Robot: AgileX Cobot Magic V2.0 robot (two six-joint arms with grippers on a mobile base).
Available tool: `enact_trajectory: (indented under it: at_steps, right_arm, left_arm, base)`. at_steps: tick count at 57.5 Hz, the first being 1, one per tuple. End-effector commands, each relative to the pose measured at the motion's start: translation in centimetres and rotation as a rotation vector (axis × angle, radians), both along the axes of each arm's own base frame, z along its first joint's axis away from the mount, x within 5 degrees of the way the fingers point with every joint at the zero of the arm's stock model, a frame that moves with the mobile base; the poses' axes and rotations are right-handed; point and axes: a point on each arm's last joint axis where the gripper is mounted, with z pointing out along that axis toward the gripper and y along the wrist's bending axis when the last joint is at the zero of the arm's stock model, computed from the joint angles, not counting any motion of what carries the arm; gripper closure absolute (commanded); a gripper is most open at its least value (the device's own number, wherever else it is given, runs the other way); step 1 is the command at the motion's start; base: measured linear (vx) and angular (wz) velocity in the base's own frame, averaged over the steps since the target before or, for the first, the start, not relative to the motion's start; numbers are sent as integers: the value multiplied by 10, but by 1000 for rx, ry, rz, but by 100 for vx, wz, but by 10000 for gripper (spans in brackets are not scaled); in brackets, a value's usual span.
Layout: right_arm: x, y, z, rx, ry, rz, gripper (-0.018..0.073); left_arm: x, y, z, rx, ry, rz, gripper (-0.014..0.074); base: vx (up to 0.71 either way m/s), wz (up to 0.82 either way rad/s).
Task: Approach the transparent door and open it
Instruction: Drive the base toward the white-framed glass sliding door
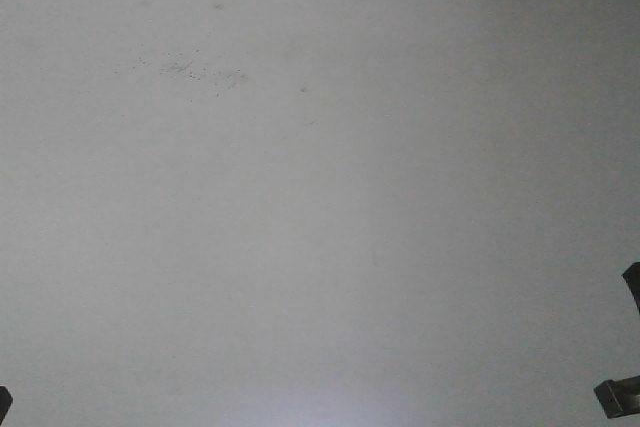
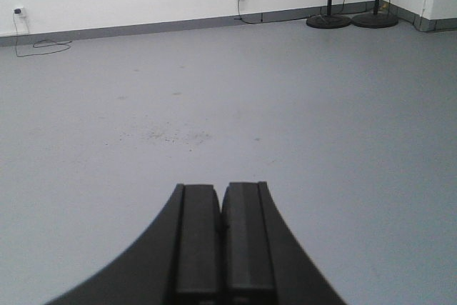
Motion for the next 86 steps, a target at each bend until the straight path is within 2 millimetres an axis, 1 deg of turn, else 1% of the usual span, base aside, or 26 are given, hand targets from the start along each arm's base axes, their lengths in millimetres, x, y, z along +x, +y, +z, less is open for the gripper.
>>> enact_trajectory:
  at_steps: [1,29,56,69,86]
  right_arm:
    - [-1,0,3,-2,-80,-5,502]
    - [-1,0,3,-2,-80,-5,502]
    - [-1,0,3,-2,-82,-5,502]
    - [-1,0,3,-2,-82,-5,502]
    - [-1,0,3,-2,-82,-5,502]
  left_arm:
    - [1,0,0,-14,-67,-4,596]
    - [1,0,0,-14,-67,-4,596]
    - [1,0,0,-14,-67,-4,596]
    - [1,0,0,-14,-67,-5,596]
    - [1,0,0,-14,-67,-4,595]
  base:
    - [0,0]
    - [1,3]
    - [7,18]
    - [16,34]
    - [26,57]
